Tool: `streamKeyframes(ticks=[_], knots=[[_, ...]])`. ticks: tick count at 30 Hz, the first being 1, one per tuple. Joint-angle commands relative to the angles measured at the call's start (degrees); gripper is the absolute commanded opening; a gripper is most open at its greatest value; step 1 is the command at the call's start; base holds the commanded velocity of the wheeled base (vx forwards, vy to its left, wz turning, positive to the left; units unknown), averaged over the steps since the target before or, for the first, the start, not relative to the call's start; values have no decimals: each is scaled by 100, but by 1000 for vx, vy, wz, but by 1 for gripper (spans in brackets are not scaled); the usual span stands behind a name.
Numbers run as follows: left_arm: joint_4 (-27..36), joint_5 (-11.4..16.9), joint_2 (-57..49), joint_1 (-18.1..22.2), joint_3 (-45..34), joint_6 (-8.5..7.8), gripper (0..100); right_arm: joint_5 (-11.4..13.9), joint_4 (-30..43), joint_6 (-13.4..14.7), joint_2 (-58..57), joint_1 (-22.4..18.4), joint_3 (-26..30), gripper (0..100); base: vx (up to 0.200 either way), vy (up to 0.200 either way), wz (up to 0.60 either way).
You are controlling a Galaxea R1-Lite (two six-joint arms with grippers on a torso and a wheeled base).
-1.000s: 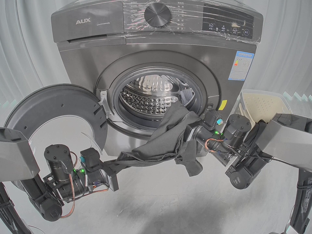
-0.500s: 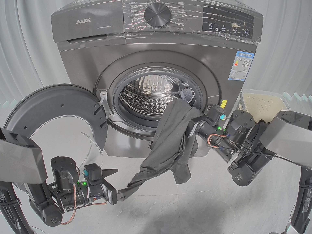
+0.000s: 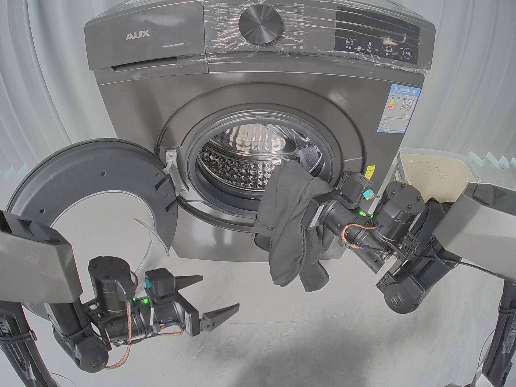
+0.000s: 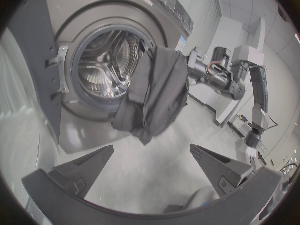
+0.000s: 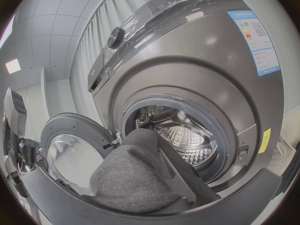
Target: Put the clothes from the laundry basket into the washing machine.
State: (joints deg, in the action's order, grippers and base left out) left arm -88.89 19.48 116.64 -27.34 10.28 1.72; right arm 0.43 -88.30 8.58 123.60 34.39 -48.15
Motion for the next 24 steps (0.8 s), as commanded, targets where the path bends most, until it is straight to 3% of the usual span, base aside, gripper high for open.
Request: streamKeyframes(ticks=[1,24], knots=[[4,-23,140,-8,967,241,100,-51,23,3,-91,332,96,0,0,0,0],[4,-41,1177,-192,2470,276,100,-104,-3,73,-47,938,183,0,0,0,0]])
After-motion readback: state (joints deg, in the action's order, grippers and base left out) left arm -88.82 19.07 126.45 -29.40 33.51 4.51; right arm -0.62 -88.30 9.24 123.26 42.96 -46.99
